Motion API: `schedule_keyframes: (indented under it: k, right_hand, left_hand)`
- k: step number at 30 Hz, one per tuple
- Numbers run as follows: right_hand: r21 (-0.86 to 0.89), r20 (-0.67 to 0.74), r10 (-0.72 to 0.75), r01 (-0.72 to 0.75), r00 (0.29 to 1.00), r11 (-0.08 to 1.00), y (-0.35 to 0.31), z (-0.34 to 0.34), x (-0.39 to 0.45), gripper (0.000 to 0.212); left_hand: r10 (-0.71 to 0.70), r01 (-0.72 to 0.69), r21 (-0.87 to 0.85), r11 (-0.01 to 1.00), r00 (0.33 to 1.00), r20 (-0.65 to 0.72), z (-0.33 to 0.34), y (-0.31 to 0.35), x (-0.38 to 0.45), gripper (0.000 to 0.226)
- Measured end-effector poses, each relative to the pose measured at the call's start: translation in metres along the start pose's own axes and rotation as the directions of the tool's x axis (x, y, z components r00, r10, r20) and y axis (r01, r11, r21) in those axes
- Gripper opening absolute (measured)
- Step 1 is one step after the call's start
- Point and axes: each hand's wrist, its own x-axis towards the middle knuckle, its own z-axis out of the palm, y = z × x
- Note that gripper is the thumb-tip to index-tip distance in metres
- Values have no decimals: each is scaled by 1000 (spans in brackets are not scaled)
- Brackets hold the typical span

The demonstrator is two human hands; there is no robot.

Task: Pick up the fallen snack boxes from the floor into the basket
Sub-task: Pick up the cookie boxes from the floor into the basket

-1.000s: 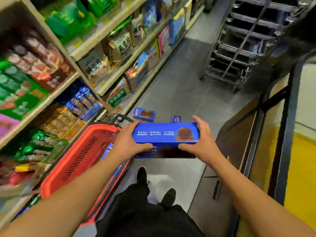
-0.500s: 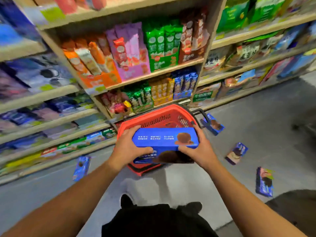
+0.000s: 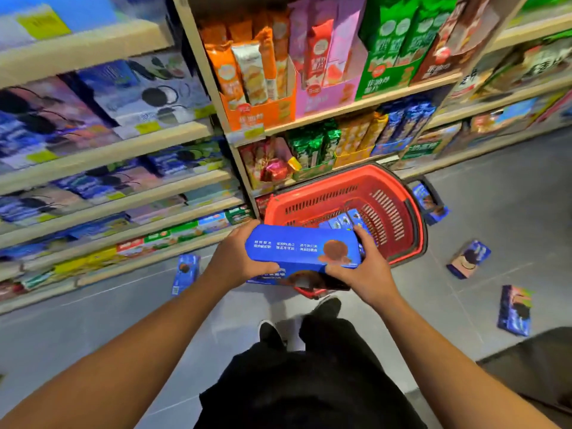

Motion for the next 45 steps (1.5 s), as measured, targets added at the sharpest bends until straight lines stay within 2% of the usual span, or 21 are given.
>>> schedule_keyframes:
  k: [3, 8, 12, 15, 17, 22, 27, 31, 34, 38, 40, 45]
  right_hand:
    - [45, -31, 46, -45, 998, 998, 12, 3, 10, 106]
    - [167, -97, 120, -103, 988, 981, 35, -1, 41, 105]
    - [220, -137, 200, -167, 970, 961, 47, -2, 69, 111]
    - [265, -152, 249, -203, 957, 943, 59, -3, 90, 114]
    - [324, -189, 310, -239, 932, 915, 72, 2, 100, 112]
    - [386, -293, 422, -297, 858, 873, 133, 31, 146, 91]
    - [499, -333, 581, -384, 742, 777, 219, 83, 207, 93]
    - [586, -337, 691, -432, 640, 685, 276, 130, 243, 104]
    - [617, -306, 748, -475, 590, 627, 319, 169, 270, 100]
    - [604, -320, 779, -518, 539, 606, 384, 215, 291, 107]
    - [578, -324, 806, -571, 495, 583, 387, 215, 301, 106]
    - [520, -393, 806, -616, 442, 592, 423, 222, 329, 102]
  left_hand:
    - [25, -26, 11, 1000, 995, 101, 4, 7, 30, 89]
    - [-19, 18, 9, 1000, 980, 200, 15, 13, 76, 111]
    - [-11, -1, 42, 999, 961, 275, 27, 30, 127, 108]
    - [62, -83, 53, 995, 947, 315, 42, 30, 166, 102]
    - [106, -135, 62, 989, 932, 347, 56, 26, 190, 107]
    - [145, -246, 171, 954, 878, 456, 117, 1, 279, 112]
    - [174, -378, 224, 898, 773, 610, 201, -52, 370, 111]
    - [191, -459, 231, 858, 703, 685, 266, -101, 417, 111]
    - [187, -498, 245, 832, 666, 722, 308, -144, 438, 112]
    - [189, -505, 256, 824, 672, 716, 347, -187, 444, 110]
    - [168, -490, 274, 828, 683, 711, 365, -209, 445, 110]
    - [159, -470, 317, 824, 728, 666, 412, -241, 461, 108]
